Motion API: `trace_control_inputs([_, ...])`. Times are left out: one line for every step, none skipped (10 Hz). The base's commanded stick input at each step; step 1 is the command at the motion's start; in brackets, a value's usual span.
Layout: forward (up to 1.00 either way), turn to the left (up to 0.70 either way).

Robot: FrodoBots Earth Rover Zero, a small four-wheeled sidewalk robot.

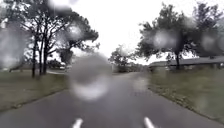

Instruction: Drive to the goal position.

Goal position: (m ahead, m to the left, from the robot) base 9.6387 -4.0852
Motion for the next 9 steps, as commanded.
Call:
trace_control_inputs([0.70, 0.00])
trace_control_inputs([0.70, 0.00])
trace_control_inputs([0.70, 0.00])
trace_control_inputs([0.70, 0.00])
trace_control_inputs([0.70, 0.00])
trace_control_inputs([0.70, 0.00])
trace_control_inputs([0.70, 0.00])
trace_control_inputs([0.70, 0.00])
trace_control_inputs([0.70, 0.00])
